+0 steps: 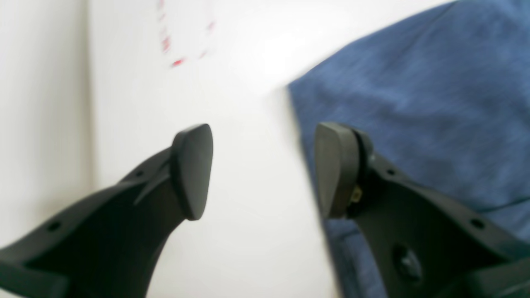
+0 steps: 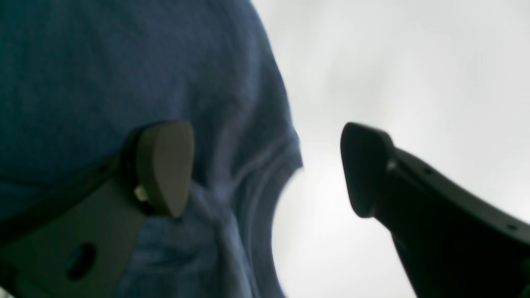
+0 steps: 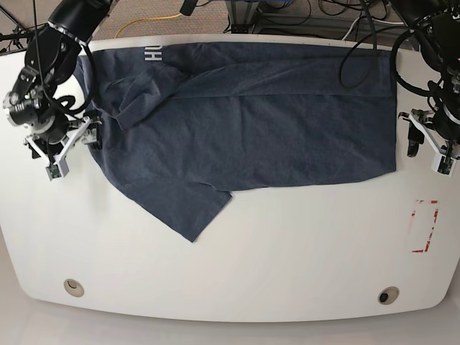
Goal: Fold the T-shirt properly
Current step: 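Release the edge and grasp the shirt's hem corners with both grippers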
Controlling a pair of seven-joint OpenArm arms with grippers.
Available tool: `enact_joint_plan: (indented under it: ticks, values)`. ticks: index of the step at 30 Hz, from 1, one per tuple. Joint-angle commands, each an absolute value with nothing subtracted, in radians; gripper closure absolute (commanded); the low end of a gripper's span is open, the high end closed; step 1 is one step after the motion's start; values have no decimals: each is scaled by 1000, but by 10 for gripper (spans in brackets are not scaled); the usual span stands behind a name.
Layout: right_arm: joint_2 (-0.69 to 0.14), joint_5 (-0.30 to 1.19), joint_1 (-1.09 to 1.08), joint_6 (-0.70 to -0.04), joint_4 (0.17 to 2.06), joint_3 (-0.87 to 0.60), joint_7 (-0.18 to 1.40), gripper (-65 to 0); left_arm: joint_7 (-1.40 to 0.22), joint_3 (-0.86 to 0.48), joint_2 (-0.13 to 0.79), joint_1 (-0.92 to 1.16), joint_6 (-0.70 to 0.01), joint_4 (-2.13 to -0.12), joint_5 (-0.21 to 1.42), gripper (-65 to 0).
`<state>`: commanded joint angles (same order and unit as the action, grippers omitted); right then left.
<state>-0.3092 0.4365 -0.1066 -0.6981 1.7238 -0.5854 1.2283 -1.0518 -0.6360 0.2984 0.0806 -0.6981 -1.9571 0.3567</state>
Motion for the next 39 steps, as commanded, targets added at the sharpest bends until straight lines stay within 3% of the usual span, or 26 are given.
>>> enact_joint_plan:
  ticks: [8,21,29,34,39]
  values:
    - [-358,435,-242,-698,1461,-478,1102,-531,-1050,-633,265,45,-676,-1954,357,-358]
    - [-437,435,-407,-698,949,-231,743,-531,-1050,-636,263,-10,-630,-1856,357,-358]
    - [-437,435,-417,-698,880,-171,657,-525,-987,-641,266,-16,-630,-1750,357,-358]
    - [-414,435,-415,-698,880,-153,657,-380,-852,-639,266,-13,-621,-1656,355,-358]
    - [-403,435,-412,-698,880,-151,657,-168,-760,-633,266,-21,-507,-1557,357,-361]
